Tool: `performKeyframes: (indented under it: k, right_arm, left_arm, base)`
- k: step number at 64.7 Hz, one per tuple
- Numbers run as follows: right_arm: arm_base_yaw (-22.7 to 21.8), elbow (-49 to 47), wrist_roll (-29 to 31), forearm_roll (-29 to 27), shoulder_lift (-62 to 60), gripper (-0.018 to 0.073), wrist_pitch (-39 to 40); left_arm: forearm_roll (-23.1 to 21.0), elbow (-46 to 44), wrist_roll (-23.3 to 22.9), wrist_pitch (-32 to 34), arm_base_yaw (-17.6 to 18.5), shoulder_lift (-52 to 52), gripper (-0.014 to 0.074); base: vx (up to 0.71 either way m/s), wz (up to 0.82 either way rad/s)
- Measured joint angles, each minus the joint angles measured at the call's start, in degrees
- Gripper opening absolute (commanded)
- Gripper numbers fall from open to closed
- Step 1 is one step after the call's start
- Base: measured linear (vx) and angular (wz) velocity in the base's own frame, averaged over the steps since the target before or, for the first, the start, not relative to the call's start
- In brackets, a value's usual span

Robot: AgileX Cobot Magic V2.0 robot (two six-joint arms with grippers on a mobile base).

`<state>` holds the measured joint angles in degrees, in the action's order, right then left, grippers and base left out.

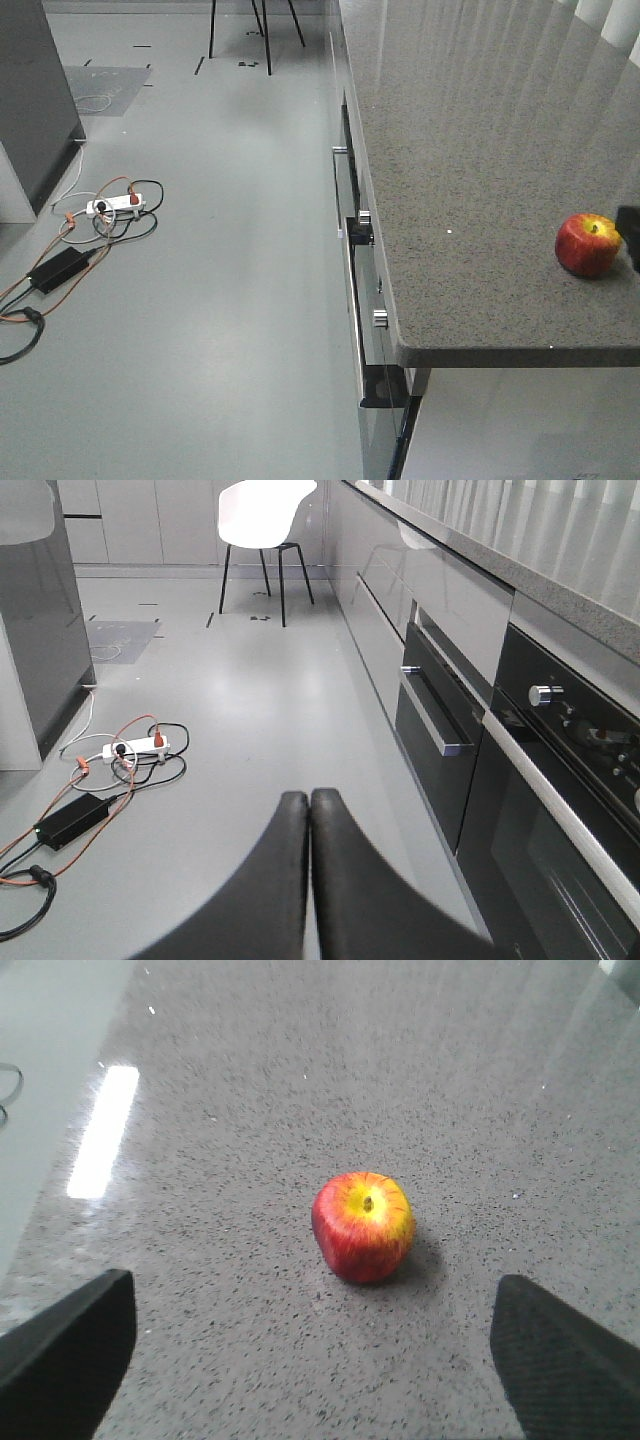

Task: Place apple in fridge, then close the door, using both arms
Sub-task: 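Lower the open right gripper over the apple, then close the right gripper around the apple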

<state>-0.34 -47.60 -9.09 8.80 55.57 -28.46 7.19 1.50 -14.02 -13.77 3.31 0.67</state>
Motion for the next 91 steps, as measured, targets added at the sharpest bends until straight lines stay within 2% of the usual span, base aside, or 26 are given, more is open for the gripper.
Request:
performKeyframes:
  k: [21, 35, 49, 62, 91]
  right_arm:
    - [-0.1, -17.0, -0.1, 2.0, 20.1, 0.0674, -4.3]
    - [-4.9, -24.6, 0.4, 1.2, 29.1, 0.0663, -7.6]
    - [-9.0, -25.9, 8.3, -5.0, 35.4, 0.065, -8.3]
    - [-10.0, -25.9, 15.5, -10.7, 38.7, 0.0641, -8.0]
    - [-10.1, -26.1, 18.7, -12.0, 42.6, 0.062, -7.4]
  left_arm:
    - [0.0, 0.0, 0.0, 0.0, 0.0, 0.0, -0.0006]
    - [0.0, 0.0, 0.0, 0.0, 0.0, 0.0, -0.0006]
    - [0.0, 0.0, 0.0, 0.0, 0.0, 0.0, -0.0006]
    - [0.0, 0.0, 0.0, 0.0, 0.0, 0.0, -0.0006]
    - [0.0, 0.0, 0.0, 0.0, 0.0, 0.0, -0.0006]
  base:
    - [0.0, 0.0]
    - [0.0, 0.0]
    - [0.0, 0.0]
    - [0.0, 0.0]
    - [0.0, 0.0]
